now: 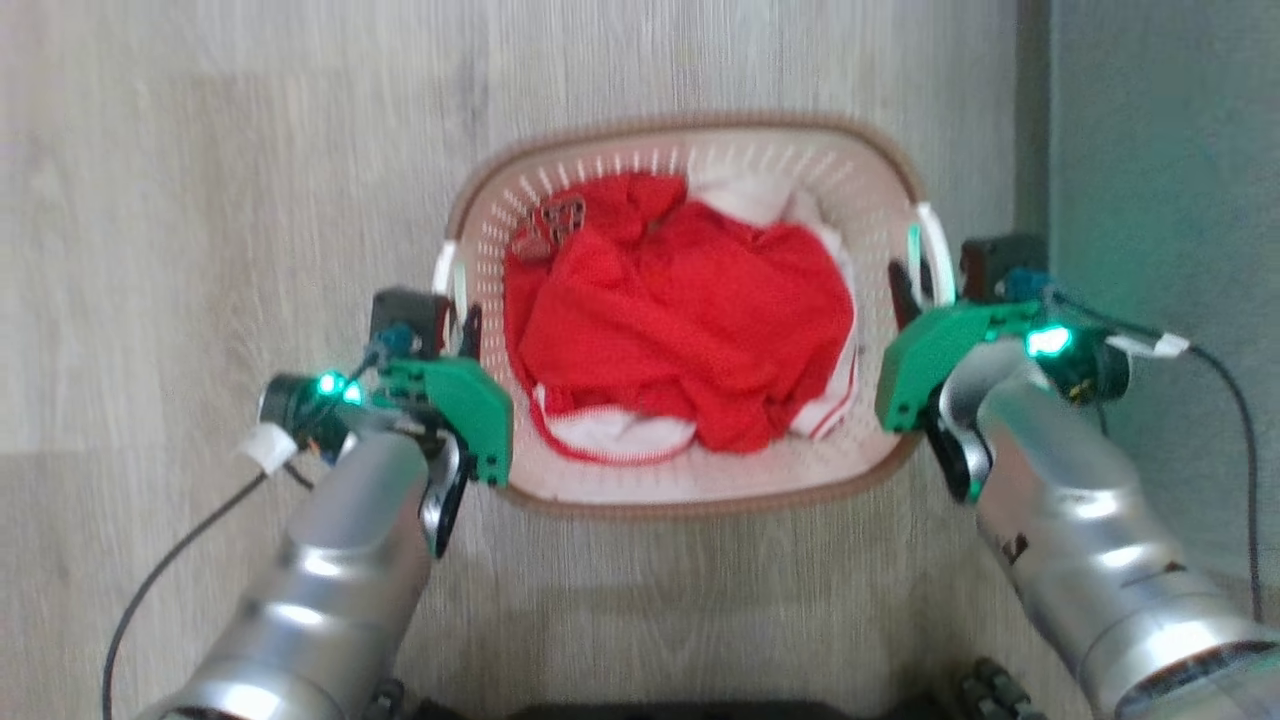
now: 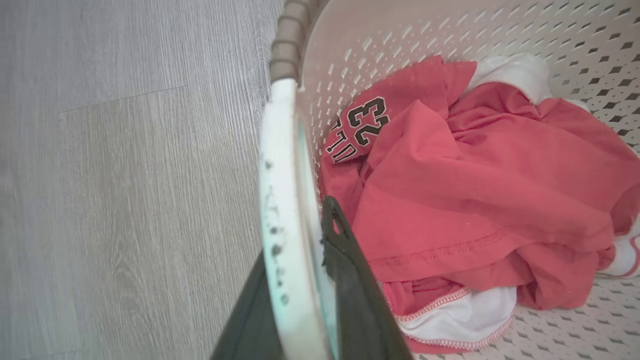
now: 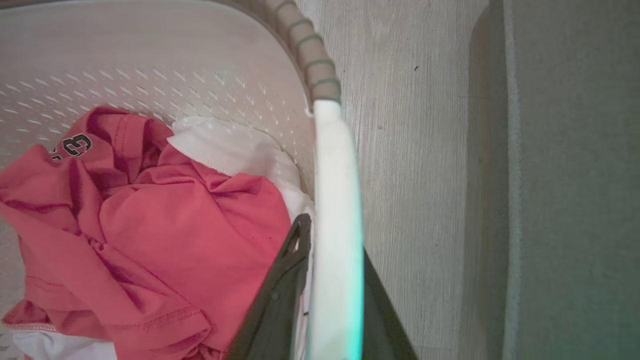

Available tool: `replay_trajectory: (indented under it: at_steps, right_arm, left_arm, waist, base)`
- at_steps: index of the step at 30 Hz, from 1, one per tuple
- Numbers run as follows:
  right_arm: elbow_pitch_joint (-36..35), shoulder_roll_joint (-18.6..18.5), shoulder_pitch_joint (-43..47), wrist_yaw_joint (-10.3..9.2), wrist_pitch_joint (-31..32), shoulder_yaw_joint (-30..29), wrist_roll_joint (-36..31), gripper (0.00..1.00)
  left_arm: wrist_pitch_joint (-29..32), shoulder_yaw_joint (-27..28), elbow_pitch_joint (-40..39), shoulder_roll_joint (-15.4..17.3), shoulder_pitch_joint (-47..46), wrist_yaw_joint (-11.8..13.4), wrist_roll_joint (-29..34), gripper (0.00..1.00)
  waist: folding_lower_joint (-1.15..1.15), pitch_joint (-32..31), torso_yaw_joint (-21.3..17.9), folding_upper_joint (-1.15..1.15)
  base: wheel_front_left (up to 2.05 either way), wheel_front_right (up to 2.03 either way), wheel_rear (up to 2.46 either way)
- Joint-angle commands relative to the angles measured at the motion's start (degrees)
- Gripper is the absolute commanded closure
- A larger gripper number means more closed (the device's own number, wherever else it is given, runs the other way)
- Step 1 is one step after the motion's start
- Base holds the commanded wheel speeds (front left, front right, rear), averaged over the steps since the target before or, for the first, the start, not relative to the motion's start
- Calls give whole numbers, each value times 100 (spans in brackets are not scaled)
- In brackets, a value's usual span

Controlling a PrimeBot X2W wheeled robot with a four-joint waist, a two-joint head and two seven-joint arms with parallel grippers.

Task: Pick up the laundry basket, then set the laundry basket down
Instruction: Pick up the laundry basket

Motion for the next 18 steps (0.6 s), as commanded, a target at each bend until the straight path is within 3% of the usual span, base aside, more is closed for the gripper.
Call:
replay_trajectory:
  at_steps: [1,18]
  right_arm:
    - [62,12,276,8,-27,207,152,100]
    - [462,12,1395,8,281,1392,1531,100]
  left_arm:
    - [-30,8,57,198,241,-19,-105,100]
    - [181,-841,511,198,1438,-102,-1033,100]
  waist:
    - [1,-467,39,-1]
    - [1,-2428,121,-1]
  base:
    - [0,0,0]
    - [0,0,0]
